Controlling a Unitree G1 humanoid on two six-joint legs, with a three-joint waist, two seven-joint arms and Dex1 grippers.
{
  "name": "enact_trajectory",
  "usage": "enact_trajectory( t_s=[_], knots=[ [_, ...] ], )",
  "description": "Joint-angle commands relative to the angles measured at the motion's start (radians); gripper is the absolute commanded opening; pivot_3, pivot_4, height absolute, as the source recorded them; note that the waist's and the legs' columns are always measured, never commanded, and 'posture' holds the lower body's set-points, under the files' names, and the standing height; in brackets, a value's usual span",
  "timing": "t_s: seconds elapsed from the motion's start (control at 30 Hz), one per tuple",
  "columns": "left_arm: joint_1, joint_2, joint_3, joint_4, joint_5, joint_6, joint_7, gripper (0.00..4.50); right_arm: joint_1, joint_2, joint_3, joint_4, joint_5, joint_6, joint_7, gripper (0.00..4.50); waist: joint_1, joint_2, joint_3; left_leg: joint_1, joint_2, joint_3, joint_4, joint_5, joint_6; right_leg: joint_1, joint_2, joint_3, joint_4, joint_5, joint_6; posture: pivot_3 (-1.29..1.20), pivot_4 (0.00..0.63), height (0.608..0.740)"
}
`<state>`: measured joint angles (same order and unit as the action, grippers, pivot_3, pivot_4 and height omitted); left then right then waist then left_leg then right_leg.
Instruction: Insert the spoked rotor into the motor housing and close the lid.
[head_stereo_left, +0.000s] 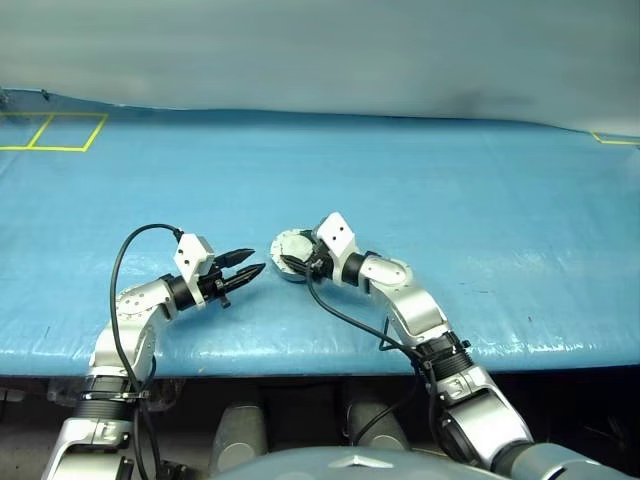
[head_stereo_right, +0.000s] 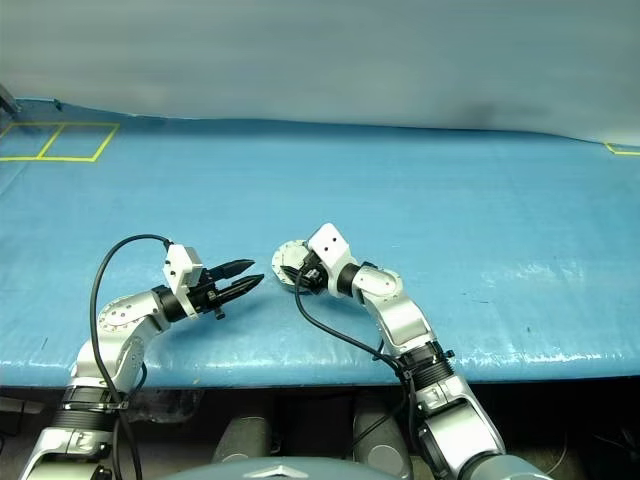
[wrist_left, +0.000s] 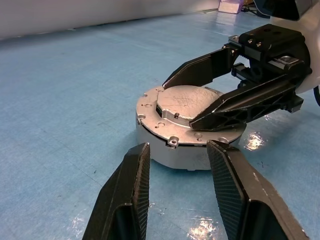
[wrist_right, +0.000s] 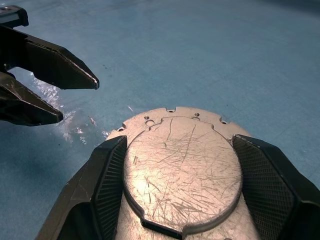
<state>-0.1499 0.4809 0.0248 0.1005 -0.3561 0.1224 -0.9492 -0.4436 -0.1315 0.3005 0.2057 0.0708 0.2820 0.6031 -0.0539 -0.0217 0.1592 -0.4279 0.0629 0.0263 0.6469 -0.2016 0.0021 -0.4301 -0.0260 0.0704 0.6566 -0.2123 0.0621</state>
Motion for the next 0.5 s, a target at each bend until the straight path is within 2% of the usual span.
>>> enact_trajectory(
  t_s=[0.03, 0.37, 0.5],
  knots=[
    [0.001, 0.004, 0.014, -0.046, -0.014, 0.002, 0.005, 1.98, 0.006, 0.001, 0.008, 0.05, -0.032, 0.016, -0.025, 3.03, -0.004, 0.0, 0.0, 0.0, 0.0, 0.0, 0.0, 0.0, 0.0, 0.0, 0.0, 0.0, 0.0, 0.0, 0.0, 0.0, 0.15, 0.74],
    [-0.003, -0.012, 0.022, -0.054, -0.036, 0.023, 0.023, 1.98, -0.007, 0.009, 0.025, 0.07, -0.044, 0.021, -0.021, 3.03, -0.011, 0.0, 0.0, 0.001, 0.0, 0.0, 0.0, 0.0, 0.0, 0.001, 0.0, 0.0, 0.001, 0.0, 0.0, 0.0, 0.15, 0.74],
    [-0.05, -0.045, 0.042, -0.029, -0.064, 0.06, 0.065, 0.98, -0.001, 0.004, 0.029, 0.059, -0.044, 0.024, -0.015, 3.03, -0.011, -0.001, -0.001, 0.001, 0.0, -0.001, 0.0, 0.0, 0.0, 0.001, 0.0, 0.0, 0.001, 0.0, 0.0, 0.0, 0.15, 0.74]
  ],
)
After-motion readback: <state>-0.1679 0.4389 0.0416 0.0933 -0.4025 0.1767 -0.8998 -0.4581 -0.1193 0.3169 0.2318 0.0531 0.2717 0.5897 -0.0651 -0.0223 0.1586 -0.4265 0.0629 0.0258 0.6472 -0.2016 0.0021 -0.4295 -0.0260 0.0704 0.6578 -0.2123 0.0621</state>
